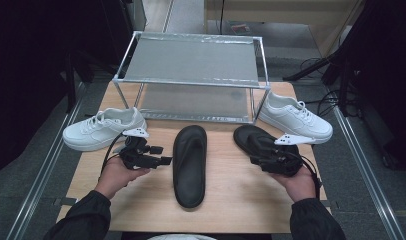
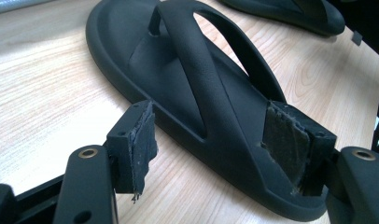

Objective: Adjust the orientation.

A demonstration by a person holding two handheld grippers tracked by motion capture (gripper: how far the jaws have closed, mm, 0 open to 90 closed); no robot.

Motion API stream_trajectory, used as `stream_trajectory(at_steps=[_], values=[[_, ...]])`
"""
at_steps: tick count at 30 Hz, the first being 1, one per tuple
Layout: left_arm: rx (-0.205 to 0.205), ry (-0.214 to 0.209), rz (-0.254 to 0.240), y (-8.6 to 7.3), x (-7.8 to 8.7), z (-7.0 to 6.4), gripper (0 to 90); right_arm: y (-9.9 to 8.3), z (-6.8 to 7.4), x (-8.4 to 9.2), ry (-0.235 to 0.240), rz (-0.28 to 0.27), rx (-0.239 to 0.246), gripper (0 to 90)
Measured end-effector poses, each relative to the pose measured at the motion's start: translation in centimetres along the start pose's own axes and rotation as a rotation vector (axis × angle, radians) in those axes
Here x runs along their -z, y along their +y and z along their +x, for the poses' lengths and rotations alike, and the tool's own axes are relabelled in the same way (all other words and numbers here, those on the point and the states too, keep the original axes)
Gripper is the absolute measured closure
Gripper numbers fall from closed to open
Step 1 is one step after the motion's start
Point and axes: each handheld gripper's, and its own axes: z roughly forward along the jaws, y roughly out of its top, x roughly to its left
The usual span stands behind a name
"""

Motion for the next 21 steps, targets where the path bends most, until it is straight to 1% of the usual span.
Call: stream_trajectory(at_steps=[3,9,11,16,18,21], values=[[-0.003,0.015,0.008,-0.1,-0.1,0.1,34.8,-0.1,-0.6,0.1,-0.004,-0.017,-0.001,46.2],[-0.002,0.023,0.002,0.0,0.0,0.1,34.8,-0.5,-1.7,0.4,-0.019,-0.018,-0.008,46.9],[-0.006,0.024,0.004,0.0,0.0,0.1,34.8,-0.7,-2.0,0.4,-0.021,-0.02,-0.023,47.2],[-0.008,0.026,0.003,0.0,-0.1,-0.1,34.8,-0.9,-2.4,0.4,-0.025,-0.014,-0.033,47.8],[-0.015,0.027,-0.004,0.0,-0.1,-0.1,34.8,-0.9,-2.8,0.3,-0.028,-0.018,-0.037,48.5],[-0.03,0.024,-0.008,0.1,-0.2,-0.3,34.9,-0.8,-3.4,-0.2,-0.027,-0.014,-0.056,49.6]])
